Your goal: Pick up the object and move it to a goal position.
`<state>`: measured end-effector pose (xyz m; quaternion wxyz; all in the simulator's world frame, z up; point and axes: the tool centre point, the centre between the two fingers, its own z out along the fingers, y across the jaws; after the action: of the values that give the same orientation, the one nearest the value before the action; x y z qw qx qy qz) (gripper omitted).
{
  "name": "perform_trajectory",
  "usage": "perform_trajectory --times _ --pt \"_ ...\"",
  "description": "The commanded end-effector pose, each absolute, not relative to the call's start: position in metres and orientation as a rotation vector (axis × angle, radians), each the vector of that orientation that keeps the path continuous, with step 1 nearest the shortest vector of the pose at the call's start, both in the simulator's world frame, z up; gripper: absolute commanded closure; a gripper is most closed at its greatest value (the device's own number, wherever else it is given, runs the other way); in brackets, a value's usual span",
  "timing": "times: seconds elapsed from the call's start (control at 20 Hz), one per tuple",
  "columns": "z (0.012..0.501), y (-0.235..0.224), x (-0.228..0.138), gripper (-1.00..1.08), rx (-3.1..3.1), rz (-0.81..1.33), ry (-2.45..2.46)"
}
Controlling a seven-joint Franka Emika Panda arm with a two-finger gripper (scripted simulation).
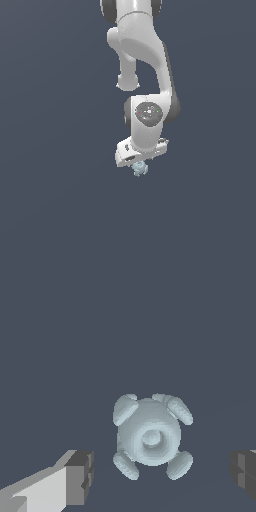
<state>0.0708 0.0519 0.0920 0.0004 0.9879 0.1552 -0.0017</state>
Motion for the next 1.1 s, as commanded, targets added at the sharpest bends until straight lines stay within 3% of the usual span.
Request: perform_trajectory --times 0.0,1.0,1.05 --pt "0.090 0.053 0.073 -0.92 3.102 0.000 0.499" --pt "0.040 0.053 0.073 -0.92 3.102 0.000 0.499" --pt "0.040 0.053 0.073 1.08 3.102 0.000 0.499"
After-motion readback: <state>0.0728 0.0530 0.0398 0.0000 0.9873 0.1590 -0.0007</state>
